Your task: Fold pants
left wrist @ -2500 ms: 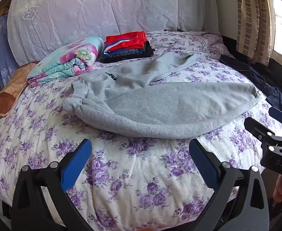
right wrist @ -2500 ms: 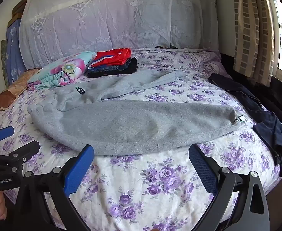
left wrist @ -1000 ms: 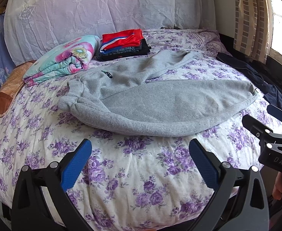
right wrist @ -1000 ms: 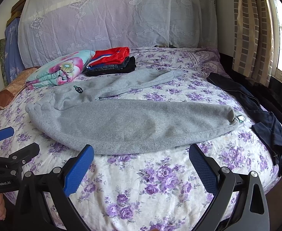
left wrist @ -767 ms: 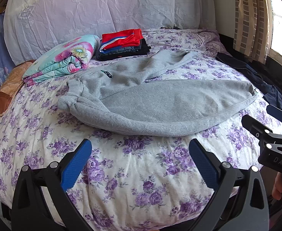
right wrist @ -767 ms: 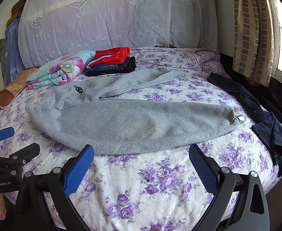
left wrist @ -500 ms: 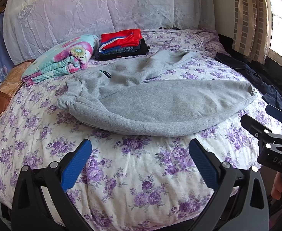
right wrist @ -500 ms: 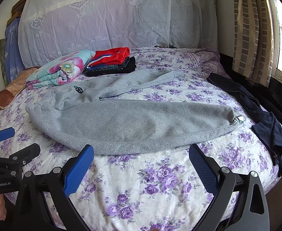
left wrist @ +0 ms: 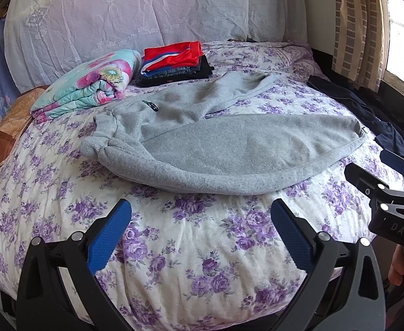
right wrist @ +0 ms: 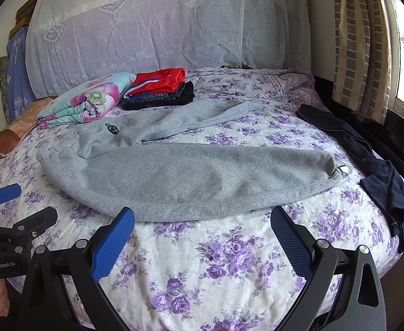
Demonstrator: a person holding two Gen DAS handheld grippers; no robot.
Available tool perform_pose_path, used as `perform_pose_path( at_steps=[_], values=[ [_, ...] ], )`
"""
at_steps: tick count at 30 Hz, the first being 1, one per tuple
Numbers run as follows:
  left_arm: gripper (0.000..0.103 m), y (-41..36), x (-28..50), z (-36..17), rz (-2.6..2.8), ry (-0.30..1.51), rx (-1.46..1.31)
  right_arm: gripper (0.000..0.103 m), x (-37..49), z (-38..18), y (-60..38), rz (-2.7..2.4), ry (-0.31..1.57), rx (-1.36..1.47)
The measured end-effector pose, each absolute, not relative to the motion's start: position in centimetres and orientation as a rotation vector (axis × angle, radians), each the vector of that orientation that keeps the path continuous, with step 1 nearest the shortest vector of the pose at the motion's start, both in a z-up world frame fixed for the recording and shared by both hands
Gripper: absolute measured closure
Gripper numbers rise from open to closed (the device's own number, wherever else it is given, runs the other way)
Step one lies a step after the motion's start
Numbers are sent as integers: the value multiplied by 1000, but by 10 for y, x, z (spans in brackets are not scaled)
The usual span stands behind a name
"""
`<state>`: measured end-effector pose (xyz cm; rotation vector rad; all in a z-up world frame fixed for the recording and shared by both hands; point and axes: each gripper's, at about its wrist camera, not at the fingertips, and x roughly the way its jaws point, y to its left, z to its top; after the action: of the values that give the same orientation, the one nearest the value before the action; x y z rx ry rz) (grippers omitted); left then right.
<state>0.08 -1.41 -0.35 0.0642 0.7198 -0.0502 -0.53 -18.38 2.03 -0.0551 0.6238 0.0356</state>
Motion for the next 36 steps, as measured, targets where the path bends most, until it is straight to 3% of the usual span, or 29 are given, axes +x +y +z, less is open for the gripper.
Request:
perform_pose_path(
  at_steps=[21, 31, 36],
  values=[
    [4, -7, 1, -10, -71, 733, 61, 3, -6, 22, -182, 53, 618, -62],
    [4, 127, 33, -18, 105, 792, -53, 3, -1, -2, -127, 300, 562, -67],
    [4, 199, 79, -12, 52, 852, -206, 3, 3, -10, -50, 383, 570, -309]
  ],
)
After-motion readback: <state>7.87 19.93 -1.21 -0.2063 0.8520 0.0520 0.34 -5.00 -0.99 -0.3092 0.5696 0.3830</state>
